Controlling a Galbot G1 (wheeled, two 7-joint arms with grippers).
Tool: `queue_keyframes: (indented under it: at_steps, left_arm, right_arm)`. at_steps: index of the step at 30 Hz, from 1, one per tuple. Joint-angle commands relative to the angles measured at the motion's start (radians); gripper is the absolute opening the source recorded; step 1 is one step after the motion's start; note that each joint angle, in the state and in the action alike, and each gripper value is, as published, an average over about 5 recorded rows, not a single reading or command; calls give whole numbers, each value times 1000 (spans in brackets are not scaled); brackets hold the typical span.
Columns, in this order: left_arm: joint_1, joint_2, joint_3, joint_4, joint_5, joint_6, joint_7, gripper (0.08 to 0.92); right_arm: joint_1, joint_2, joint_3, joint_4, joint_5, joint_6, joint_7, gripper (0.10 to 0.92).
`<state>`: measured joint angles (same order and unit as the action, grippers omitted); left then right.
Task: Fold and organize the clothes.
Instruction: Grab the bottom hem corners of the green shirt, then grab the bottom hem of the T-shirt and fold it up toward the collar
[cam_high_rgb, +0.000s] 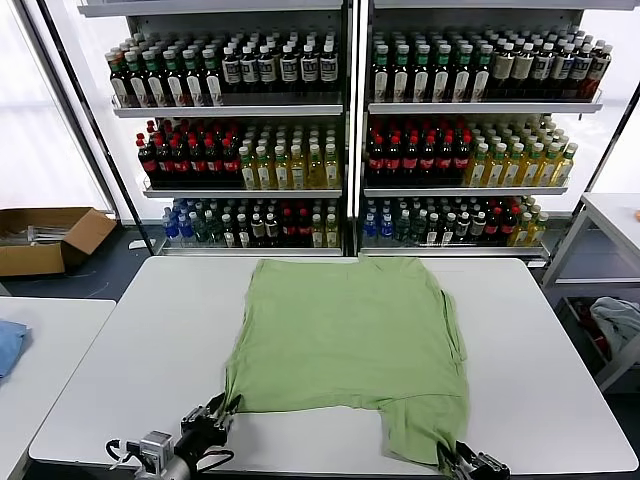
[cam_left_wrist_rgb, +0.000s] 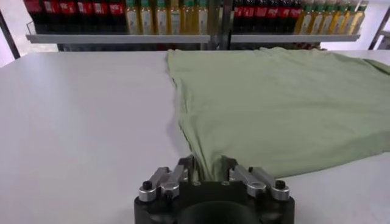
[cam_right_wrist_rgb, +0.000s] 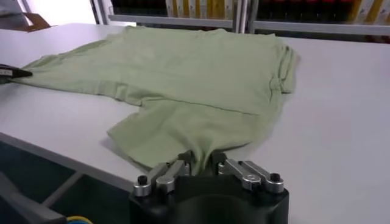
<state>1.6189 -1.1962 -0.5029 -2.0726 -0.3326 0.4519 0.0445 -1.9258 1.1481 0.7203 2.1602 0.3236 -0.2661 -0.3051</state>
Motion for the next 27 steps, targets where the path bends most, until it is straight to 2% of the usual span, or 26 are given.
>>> queue_keyframes:
  at_steps: [1, 4, 7, 20, 24, 27]
  left_arm:
    - [17, -5, 0, -25, 34, -48, -15, 172]
    - [35, -6, -10, -55, 44, -59, -18, 106]
    - [67, -1, -22, -95, 54, -64, -18, 85]
    - [235, -3, -91, -237, 47, -62, -15, 84]
    - [240, -10, -104, -256, 38, -58, -11, 84]
    - [194, -8, -106, -251, 22, -48, -6, 84]
  right_arm:
    - [-8, 4, 2, 0, 15, 98, -16, 106]
    - [-38, 5, 16, 19, 52, 139, -48, 106]
    - [-83, 3, 33, 40, 82, 162, -83, 106]
    - [-195, -13, 63, 122, 207, 217, -148, 106]
    - [-174, -12, 61, 119, 250, 221, -141, 106]
    - [-125, -15, 56, 104, 277, 215, -122, 106]
